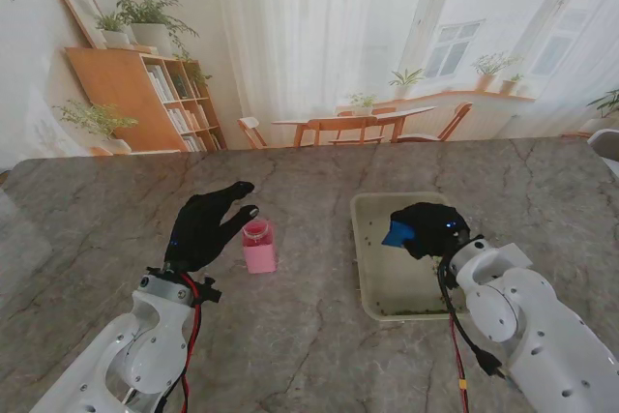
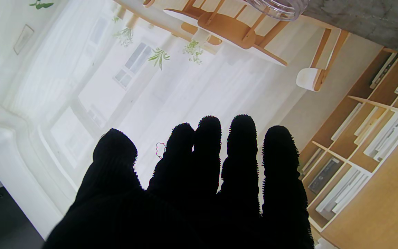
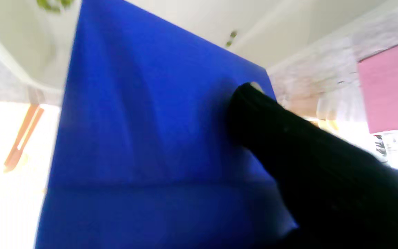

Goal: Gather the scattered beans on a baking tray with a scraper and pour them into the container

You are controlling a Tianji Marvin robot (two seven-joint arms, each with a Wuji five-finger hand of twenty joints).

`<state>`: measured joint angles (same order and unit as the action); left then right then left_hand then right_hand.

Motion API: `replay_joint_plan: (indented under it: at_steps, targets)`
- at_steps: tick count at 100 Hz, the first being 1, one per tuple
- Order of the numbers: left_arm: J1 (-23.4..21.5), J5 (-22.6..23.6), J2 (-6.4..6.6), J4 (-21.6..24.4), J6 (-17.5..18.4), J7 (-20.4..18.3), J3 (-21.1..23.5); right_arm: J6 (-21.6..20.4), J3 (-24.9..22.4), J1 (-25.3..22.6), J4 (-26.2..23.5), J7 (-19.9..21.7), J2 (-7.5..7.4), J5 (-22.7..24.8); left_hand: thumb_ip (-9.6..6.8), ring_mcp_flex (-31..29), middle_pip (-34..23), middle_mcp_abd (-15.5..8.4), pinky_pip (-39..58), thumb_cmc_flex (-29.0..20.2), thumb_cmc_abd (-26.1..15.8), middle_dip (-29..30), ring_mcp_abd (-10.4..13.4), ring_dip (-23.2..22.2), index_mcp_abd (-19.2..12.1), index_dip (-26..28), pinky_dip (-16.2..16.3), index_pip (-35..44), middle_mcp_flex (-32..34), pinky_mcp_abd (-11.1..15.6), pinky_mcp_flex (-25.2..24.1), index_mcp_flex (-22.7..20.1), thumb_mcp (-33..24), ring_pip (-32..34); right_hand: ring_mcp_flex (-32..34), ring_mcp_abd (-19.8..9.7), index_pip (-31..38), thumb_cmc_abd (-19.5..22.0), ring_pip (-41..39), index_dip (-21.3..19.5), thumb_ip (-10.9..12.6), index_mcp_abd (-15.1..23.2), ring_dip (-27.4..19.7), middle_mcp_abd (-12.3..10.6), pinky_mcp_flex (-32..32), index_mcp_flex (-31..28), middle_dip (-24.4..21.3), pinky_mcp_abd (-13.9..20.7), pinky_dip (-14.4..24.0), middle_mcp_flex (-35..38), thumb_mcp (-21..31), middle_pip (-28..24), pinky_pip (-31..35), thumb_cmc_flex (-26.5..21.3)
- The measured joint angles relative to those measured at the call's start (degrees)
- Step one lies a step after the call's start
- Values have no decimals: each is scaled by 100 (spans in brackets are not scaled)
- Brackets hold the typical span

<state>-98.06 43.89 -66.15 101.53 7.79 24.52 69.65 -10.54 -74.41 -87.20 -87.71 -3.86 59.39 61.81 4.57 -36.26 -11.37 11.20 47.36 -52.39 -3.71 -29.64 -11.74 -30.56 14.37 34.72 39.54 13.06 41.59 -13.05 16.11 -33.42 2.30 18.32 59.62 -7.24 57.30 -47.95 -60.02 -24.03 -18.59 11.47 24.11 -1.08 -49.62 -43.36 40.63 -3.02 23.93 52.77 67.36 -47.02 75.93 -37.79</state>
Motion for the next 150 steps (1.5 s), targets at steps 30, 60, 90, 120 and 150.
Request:
replay_joint_plan:
  at_steps: [30,60,90,120,150]
  targets:
    - [7,11,3,-1,-8,-32,-10,-114,1026,1413,1333,-398,-21,233,0,0,0,0,0,0,0,0,-1,0,0,-2,1,0,0,-2,0,-1,0,0,-353,-612,1769,-104,-1540,-670,-55,798,185,-541,278,971,489,73,-30,-806,8,-2222,21,89]
    - [26,20,15,0,-30,-112,-48,-139,1914,2379,2385,-647,-49,177,0,0,0,0,0,0,0,0,-1,-1,0,-4,1,0,0,-15,0,-1,0,0,-410,-861,1791,-219,-2159,-3260,-174,1409,575,-1036,482,748,895,-42,-283,-808,-209,-2638,230,102]
    - [93,84,33,-23,-62,-192,-129,-108,2580,3008,3133,-863,-39,-102,0,-1,0,0,0,0,0,0,-1,-11,0,-4,1,0,0,-24,-1,-1,0,0,-889,-350,1837,-255,-1483,-4048,-178,1811,444,-1008,1193,258,975,-589,-352,-791,-351,-2727,166,139]
    - [137,115,52,-37,-73,-284,-169,-9,3282,3523,3751,-1085,12,-395,0,-63,0,0,0,0,0,0,-4,-39,0,-5,1,0,0,-32,-2,-1,0,42,-970,-168,1837,-256,-1290,-4071,-178,1830,436,-836,1393,194,977,-731,-352,-724,-411,-2798,122,143]
    - [203,115,68,-71,-78,-360,-240,-15,4035,3984,4420,-1364,102,-787,0,-63,0,0,0,0,0,0,-7,-39,0,-46,2,0,0,-41,-2,-2,0,42,-1020,-208,1837,-256,-1620,-4139,-177,1846,614,-736,1410,190,1119,-744,-141,-787,-419,-2857,264,143]
